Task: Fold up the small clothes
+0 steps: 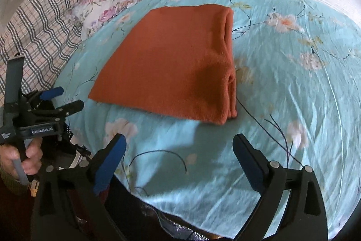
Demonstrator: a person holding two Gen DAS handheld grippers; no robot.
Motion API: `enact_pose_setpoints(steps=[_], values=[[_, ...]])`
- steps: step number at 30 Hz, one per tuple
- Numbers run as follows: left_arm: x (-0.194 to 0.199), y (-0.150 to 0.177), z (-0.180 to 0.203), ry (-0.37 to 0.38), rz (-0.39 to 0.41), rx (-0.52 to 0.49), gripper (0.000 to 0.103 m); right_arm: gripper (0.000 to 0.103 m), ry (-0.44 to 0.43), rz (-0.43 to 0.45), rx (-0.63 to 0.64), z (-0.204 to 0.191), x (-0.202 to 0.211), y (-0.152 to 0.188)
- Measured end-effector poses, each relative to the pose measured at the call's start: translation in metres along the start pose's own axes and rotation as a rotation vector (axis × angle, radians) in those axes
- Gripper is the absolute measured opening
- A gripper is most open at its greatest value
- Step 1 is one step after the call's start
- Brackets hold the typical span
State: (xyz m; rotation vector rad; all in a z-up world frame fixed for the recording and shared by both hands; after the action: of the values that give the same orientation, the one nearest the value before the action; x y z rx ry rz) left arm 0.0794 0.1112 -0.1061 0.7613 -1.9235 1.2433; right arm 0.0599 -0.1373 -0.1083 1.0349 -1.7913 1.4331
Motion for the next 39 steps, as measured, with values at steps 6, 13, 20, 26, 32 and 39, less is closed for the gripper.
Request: enact_pose_setpoints(steps=[6, 13, 20, 26, 32, 39], values=[[0.031, -0.013, 0.002, -0.015, 0.062, -0.028, 0.093, 0.102, -0.025, 0.058, 0.041, -0.015, 0.03, -0.01], [0.056, -0.024, 0.009, -0.024, 0.125, -0.056, 0.095, 0.102, -0.02, 0.068, 0.05, -0.019, 0.03, -0.012], [0.039, -0.015, 0.017, -0.008, 0.083, -0.061, 0.095, 0.102, -0.015, 0.025, 0.021, -0.012, 0.013, -0.005], [0.032, -0.012, 0.017, -0.003, 0.063, -0.049, 0.095, 0.102, -0.014, 0.02, 0.034, -0.016, 0.01, -0.005], [0.03, -0.012, 0.017, 0.002, 0.054, -0.042, 0.095, 0.102, -0.008, 0.006, 0.045, -0.019, 0.006, -0.003], [0.032, -0.012, 0.018, 0.009, 0.058, -0.04, 0.095, 0.102, -0.007, 0.01, 0.053, -0.02, 0.009, -0.003]])
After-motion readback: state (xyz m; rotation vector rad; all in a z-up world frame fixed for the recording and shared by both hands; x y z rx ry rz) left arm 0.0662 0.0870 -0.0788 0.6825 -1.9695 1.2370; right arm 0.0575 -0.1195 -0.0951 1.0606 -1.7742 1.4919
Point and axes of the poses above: each gripper's, at about its wrist camera, not at the fingertips, and x roughly against the way its jaws point, z to its right, y to its underside, the point moved 9 cm from there along -x, roughly the way its jaws point, and after that the axes turned 13 degrees about -x, right-handed, at the moved point
